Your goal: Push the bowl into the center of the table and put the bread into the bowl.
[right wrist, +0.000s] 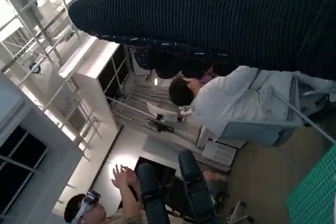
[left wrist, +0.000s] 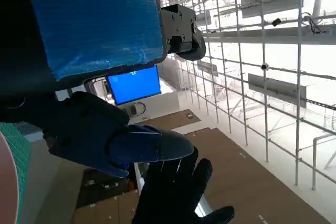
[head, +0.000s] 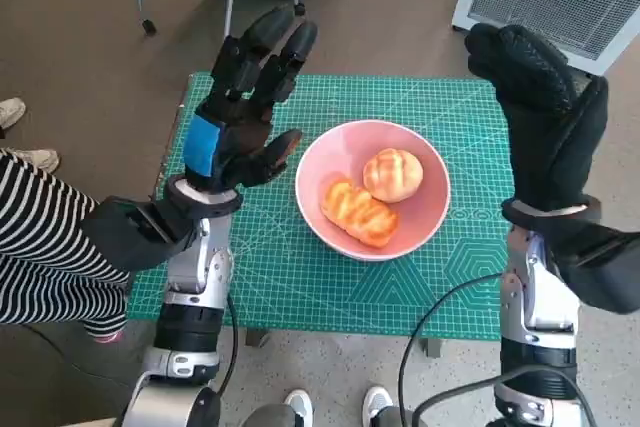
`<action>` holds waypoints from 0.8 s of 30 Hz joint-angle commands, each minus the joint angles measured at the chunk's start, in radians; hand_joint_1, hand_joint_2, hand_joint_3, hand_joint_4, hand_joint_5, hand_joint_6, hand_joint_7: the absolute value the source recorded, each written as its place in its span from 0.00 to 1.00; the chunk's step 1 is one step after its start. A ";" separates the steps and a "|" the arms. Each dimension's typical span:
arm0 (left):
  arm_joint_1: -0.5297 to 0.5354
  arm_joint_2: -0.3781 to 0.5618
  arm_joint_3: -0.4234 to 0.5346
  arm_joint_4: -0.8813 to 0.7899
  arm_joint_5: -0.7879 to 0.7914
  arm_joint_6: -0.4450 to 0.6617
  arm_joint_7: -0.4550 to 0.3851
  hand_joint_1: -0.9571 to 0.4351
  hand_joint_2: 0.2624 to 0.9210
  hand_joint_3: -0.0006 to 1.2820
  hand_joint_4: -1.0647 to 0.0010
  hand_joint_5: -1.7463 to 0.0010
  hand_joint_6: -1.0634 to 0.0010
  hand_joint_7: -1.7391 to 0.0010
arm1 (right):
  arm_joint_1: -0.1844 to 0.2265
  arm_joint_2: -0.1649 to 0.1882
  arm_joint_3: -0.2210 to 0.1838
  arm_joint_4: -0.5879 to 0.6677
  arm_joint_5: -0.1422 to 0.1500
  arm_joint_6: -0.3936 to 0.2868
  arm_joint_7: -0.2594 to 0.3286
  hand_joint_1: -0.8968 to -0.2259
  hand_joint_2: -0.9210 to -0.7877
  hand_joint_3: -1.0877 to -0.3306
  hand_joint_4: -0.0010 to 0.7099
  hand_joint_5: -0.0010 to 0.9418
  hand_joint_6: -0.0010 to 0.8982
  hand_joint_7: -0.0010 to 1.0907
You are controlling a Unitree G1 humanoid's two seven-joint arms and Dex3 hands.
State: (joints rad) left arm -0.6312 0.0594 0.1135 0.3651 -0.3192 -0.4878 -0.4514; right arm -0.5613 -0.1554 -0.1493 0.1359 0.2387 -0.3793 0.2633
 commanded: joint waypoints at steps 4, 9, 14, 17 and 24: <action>0.000 0.002 0.003 -0.011 -0.004 0.000 -0.002 0.24 1.00 0.25 0.83 1.00 1.00 0.68 | 0.019 0.004 0.006 0.032 -0.001 -0.009 0.012 0.27 0.00 0.52 0.24 0.00 0.05 0.51; 0.001 0.001 0.004 -0.009 -0.002 -0.005 0.000 0.25 1.00 0.25 0.83 1.00 1.00 0.68 | 0.018 0.010 0.013 0.049 -0.006 -0.021 0.014 0.28 0.00 0.52 0.25 0.00 0.06 0.51; 0.002 0.000 0.007 -0.004 -0.002 -0.010 0.000 0.25 1.00 0.25 0.83 1.00 1.00 0.68 | 0.020 0.015 0.024 0.067 -0.015 -0.034 0.018 0.29 0.00 0.52 0.25 0.00 0.06 0.51; 0.003 -0.001 0.008 -0.002 -0.002 -0.012 0.000 0.25 1.00 0.25 0.83 1.00 1.00 0.68 | 0.021 0.014 0.028 0.071 -0.017 -0.036 0.020 0.29 0.00 0.52 0.26 0.01 0.06 0.51; 0.006 -0.004 0.011 -0.001 -0.004 -0.014 0.001 0.25 1.00 0.25 0.83 1.00 1.00 0.68 | 0.022 0.008 0.038 0.069 -0.017 -0.030 0.021 0.28 0.00 0.53 0.25 0.00 0.05 0.51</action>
